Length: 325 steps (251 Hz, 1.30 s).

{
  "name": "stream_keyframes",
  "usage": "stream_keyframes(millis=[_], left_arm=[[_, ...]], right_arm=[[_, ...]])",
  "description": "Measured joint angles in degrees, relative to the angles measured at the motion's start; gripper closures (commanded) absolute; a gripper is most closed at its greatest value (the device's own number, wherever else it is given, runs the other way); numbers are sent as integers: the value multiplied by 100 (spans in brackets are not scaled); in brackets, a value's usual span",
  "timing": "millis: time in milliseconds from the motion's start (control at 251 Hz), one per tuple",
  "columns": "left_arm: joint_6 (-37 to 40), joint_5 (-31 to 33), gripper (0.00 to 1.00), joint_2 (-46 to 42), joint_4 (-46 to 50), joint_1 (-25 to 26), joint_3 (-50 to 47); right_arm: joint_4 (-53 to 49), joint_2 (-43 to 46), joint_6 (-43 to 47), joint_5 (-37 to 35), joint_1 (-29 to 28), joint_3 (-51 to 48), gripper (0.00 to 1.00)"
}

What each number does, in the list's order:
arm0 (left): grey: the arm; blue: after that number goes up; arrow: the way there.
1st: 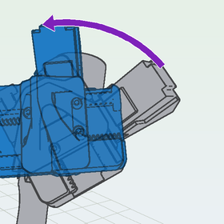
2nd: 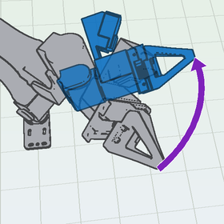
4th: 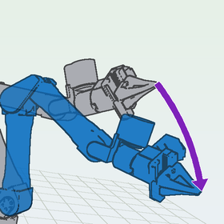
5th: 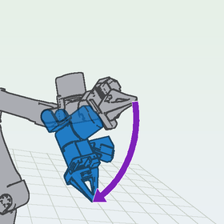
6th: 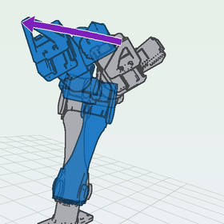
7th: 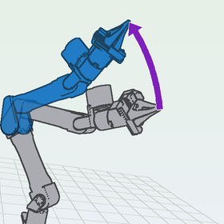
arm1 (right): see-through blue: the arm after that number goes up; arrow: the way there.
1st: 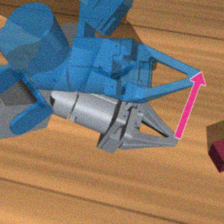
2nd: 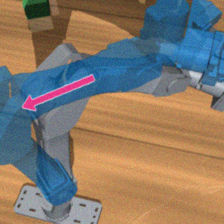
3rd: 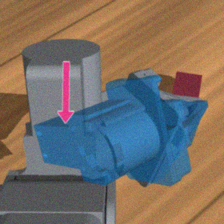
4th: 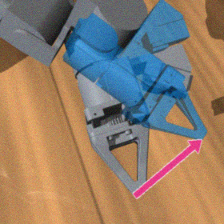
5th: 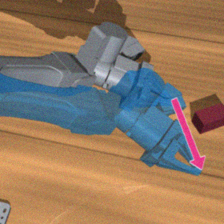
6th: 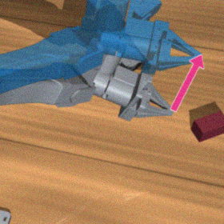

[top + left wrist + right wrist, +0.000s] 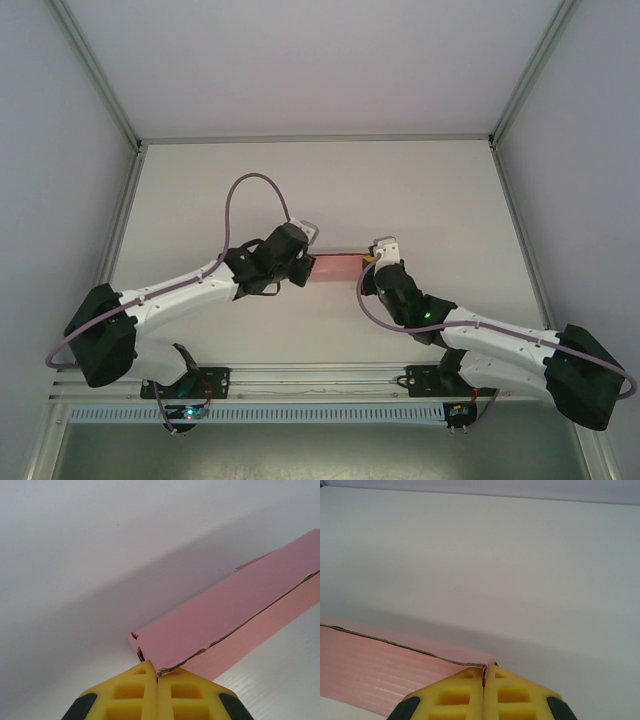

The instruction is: Assemble paper box

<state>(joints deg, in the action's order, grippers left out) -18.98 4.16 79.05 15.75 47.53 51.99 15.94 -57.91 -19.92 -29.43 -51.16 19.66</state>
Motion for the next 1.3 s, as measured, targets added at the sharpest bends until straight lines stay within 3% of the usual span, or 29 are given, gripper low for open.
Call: stream_keyframes(millis=[335,419,495,603,698,850,1010,1297], left_arm=[[17,595,100,0,-1569,243,-839],[46,844,100,15,-1930,380,-1023],[66,1010,100,35,-2164,472,-1132],[83,1113,100,37,-2396,577,-1237],[107,1163,100,39,-2533,682,-1303],[168,1268,100,39,-2588,763,-1335],[232,1294,100,39,-2590,850,-1335],[361,1283,100,52,-2577,953,-1316]], right_arm=[[479,-111,-114,-146,0,-267,100],[581,-2,-155,-140,0,-407,95],[474,140,-267,-118,0,-435,85],[122,358,-457,114,-13,-417,58],[-205,459,-649,330,-46,-284,40],[-457,501,-918,498,-48,-164,33],[-782,612,-1266,664,-33,-28,2],[-1335,1091,-1694,1351,688,46,2]])
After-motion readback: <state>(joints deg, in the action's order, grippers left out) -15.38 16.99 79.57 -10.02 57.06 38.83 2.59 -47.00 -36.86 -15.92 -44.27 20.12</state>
